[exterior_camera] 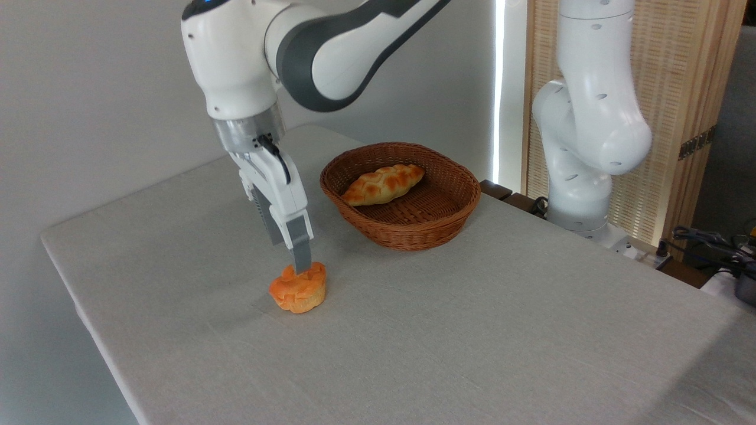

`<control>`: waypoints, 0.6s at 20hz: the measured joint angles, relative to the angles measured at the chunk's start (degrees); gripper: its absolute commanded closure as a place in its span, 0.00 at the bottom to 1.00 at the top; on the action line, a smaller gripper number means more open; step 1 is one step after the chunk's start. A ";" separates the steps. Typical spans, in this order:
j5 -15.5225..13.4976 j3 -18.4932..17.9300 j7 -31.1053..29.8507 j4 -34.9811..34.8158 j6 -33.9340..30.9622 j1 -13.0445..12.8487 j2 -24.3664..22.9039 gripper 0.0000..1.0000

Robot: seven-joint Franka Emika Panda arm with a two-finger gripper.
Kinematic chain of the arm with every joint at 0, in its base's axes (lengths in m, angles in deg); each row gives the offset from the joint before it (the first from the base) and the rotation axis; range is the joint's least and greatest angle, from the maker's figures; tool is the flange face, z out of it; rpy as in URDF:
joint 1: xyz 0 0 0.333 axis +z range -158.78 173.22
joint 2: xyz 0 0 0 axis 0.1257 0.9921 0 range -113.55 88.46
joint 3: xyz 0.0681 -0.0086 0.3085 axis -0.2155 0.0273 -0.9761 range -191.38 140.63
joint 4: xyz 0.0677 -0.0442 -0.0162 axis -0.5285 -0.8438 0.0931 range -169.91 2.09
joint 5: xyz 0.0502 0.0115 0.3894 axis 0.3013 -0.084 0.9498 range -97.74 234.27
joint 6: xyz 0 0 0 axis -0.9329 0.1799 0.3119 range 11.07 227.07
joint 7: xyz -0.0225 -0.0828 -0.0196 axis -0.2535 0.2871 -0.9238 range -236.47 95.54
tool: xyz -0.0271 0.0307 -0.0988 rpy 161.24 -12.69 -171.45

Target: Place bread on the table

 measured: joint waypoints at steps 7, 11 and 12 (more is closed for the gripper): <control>0.01 6.33 -0.54 14.56 -14.93 13.00 -2.60 0.00; 1.50 7.25 -0.64 16.68 -16.74 14.33 -2.51 0.00; 2.13 7.54 -0.80 16.68 -16.74 14.54 -2.35 0.00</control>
